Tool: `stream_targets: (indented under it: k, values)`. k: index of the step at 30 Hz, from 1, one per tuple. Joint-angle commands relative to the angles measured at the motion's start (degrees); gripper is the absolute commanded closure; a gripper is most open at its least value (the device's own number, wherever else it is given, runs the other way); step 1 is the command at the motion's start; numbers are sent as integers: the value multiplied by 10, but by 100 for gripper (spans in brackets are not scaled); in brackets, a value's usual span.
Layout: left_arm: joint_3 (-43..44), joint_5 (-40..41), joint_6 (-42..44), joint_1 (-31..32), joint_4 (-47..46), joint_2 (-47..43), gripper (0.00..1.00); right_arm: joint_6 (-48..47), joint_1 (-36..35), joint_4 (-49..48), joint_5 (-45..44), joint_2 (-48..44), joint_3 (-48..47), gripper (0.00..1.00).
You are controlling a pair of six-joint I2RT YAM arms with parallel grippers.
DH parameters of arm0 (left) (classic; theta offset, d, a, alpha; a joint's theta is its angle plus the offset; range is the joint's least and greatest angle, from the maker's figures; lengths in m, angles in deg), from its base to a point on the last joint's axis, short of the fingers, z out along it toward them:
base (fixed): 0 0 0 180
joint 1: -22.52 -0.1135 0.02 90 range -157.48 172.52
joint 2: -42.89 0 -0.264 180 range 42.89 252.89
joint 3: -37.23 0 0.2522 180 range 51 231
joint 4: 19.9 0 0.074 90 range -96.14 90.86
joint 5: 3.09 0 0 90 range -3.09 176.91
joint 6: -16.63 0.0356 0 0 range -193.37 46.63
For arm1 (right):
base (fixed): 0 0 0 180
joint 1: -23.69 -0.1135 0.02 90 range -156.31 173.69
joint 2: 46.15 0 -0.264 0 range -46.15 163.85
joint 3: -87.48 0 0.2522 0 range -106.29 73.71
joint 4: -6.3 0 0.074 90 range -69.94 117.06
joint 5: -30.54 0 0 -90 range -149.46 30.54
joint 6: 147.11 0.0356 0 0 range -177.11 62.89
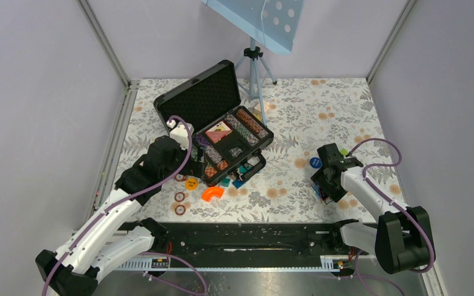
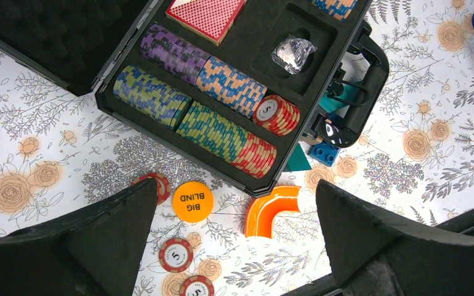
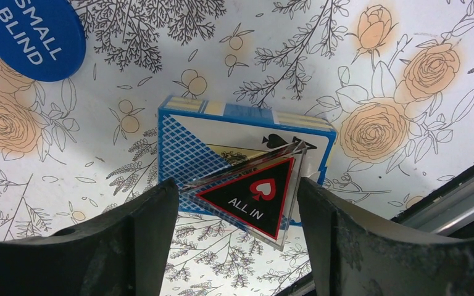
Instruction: Pack up texas hold em set
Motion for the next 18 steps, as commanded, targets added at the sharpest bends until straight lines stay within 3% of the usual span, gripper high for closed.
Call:
stream_targets:
  k: [1,18]
  values:
    - [2,-7,6,-4,-22,-1,1,2,4,1,5,-3,8,26]
    - [0,-9,4,-4,-22,-6,1,-92,4,-11,28,-68,-16,41]
